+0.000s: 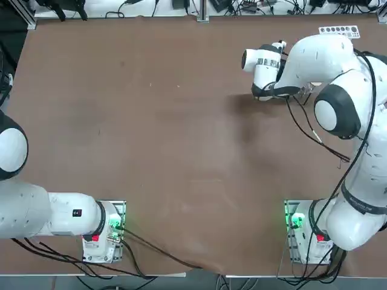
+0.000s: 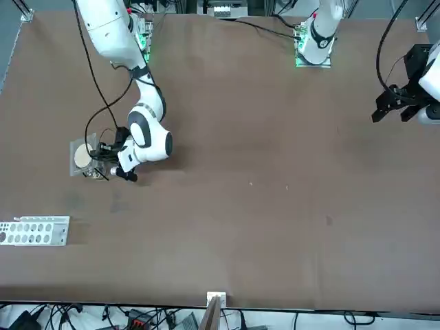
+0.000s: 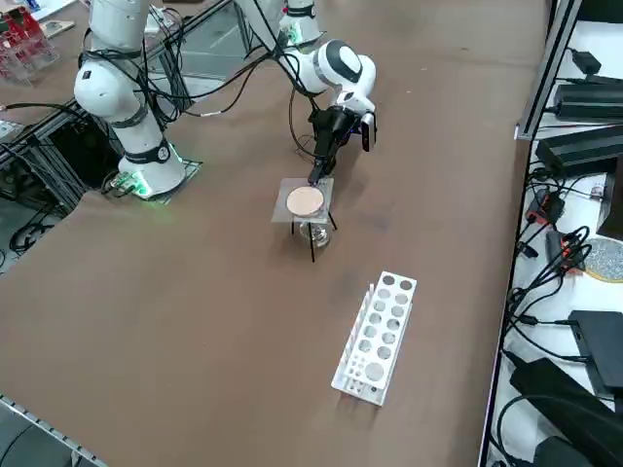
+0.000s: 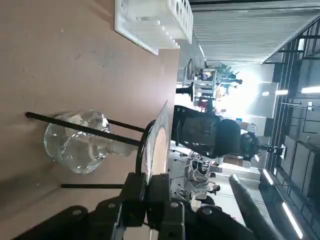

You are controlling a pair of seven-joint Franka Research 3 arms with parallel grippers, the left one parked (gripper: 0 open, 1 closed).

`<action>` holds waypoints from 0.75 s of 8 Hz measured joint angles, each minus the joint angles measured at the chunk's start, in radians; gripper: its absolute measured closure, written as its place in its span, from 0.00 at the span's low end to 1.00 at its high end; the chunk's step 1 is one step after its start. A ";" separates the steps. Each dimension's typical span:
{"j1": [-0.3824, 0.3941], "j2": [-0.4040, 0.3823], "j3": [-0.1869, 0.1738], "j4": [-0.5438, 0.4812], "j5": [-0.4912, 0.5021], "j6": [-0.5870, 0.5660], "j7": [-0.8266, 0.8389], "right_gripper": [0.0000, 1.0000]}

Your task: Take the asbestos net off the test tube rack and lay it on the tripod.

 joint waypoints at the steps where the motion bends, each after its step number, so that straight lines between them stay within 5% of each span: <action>1: 0.002 0.002 0.000 0.000 0.000 -0.001 0.000 0.88; 2: 0.003 0.006 0.000 0.000 0.000 -0.002 0.000 0.79; 3: 0.004 0.011 0.000 0.000 0.000 -0.002 0.000 0.60; 6: 0.006 0.016 0.000 0.001 0.000 -0.012 0.000 0.50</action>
